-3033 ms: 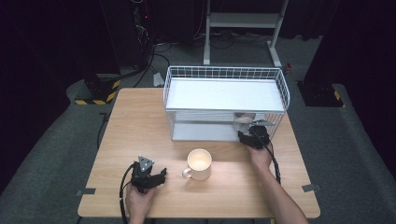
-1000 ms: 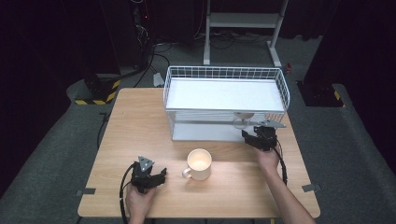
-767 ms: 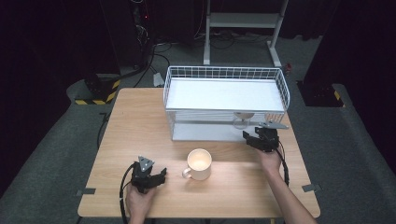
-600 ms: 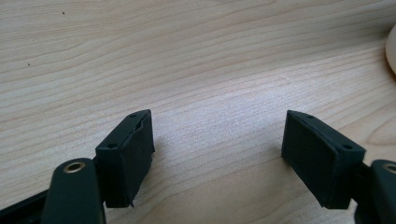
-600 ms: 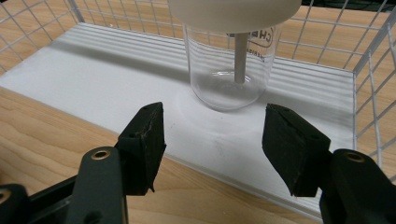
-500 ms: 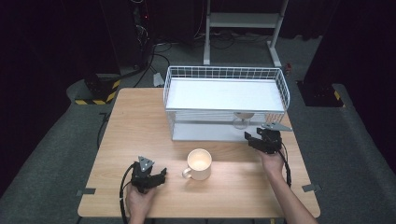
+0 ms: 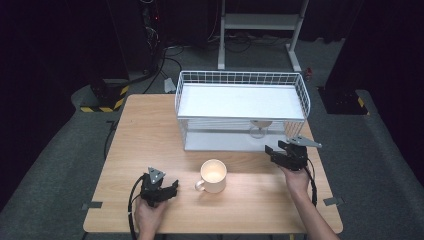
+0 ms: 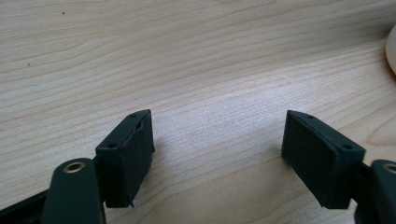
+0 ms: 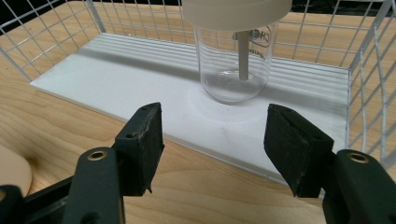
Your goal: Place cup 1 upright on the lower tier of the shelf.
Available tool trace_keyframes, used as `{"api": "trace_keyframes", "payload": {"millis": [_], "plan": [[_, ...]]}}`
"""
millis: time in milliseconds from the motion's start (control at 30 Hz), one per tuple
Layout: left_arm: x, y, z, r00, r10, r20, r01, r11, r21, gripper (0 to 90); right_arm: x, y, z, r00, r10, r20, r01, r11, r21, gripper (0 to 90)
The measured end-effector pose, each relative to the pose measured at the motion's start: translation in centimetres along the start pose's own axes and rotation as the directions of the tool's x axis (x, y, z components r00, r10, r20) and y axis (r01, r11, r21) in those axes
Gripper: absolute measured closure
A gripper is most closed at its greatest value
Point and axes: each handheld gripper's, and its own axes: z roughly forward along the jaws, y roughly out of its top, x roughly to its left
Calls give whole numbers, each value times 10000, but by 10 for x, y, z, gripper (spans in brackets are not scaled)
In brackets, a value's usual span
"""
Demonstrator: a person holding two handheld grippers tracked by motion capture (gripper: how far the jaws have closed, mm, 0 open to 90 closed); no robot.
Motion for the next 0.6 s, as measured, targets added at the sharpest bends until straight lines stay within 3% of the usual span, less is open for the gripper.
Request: {"api": "trace_keyframes", "payload": {"millis": [600], "plan": [[0, 0, 0, 10000, 0, -4, 0, 10000, 0, 253, -4, -10, -24, 9999, -97, 99, 101, 9991, -417, 368]]}}
